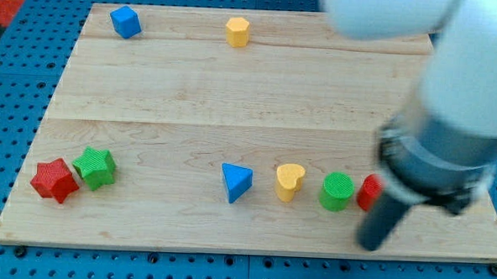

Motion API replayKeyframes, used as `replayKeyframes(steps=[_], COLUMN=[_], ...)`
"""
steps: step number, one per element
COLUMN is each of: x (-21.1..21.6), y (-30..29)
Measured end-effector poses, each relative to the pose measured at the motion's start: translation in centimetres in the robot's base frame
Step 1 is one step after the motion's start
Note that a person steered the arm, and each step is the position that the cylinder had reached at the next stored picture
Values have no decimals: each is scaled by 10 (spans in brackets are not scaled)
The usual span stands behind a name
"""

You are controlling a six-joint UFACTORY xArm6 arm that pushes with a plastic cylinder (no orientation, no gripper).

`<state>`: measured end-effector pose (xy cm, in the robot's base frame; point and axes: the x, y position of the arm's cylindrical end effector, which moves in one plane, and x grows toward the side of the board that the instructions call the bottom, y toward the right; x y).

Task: Push the blue triangle towards the top right side of the board

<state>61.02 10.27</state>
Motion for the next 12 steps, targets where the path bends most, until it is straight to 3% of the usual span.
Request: replayKeyframes(steps=[2,4,6,12], x=[-49,-69,-201,-248], y=[-83,-167,-175,-199])
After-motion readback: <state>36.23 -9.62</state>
